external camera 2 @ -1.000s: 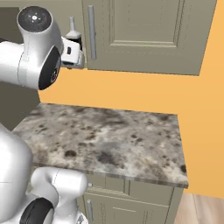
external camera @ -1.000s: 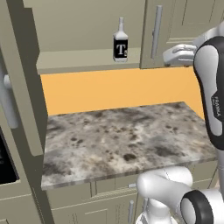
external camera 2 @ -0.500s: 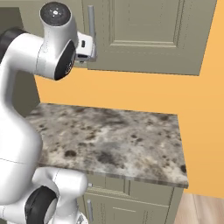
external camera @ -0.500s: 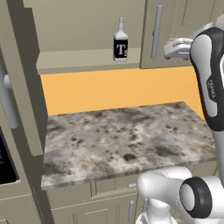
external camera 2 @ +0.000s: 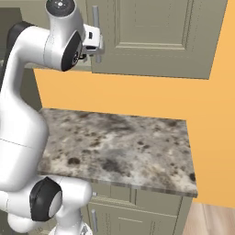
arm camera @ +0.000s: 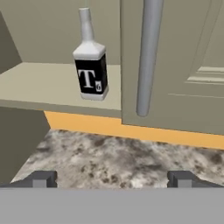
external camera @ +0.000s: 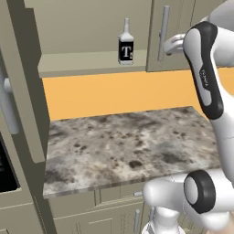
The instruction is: Get the candle and the liquor from the cabinet and move them to the dining counter.
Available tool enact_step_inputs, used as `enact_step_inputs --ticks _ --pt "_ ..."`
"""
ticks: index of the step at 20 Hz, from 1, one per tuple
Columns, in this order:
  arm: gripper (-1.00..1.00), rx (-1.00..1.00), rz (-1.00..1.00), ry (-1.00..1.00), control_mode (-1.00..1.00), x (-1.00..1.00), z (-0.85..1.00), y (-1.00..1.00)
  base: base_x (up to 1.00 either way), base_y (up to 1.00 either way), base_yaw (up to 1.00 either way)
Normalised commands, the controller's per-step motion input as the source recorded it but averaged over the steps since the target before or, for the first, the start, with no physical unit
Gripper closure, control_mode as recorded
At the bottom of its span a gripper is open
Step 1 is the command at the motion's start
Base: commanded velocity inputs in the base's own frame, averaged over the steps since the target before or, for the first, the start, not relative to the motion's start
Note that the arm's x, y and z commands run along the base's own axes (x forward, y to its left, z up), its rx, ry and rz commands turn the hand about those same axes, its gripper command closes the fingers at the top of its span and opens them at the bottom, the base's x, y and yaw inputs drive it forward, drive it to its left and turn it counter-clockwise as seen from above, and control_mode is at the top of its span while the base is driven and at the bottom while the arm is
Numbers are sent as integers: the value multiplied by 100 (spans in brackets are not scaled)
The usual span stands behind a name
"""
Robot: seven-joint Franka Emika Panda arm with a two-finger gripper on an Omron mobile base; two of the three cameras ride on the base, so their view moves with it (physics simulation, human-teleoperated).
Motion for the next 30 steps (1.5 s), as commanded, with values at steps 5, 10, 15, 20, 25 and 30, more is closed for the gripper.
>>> enact_step_inputs --ticks 5,10,15,20,25,30 --pt "-100 -3 -6 -4 -100 51 1 0 0 0 0" --pt "-100 -1 -11 -1 -100 57 0 -1 0 0 0" --pt "-100 0 -9 -2 -100 51 0 -4 0 0 0" --pt "-100 0 -3 0 -100 49 0 -12 0 0 0" --pt "-100 0 0 0 -100 46 -2 -7 0 0 0" --pt "-100 0 0 0 -100 46 -3 -3 0 0 0"
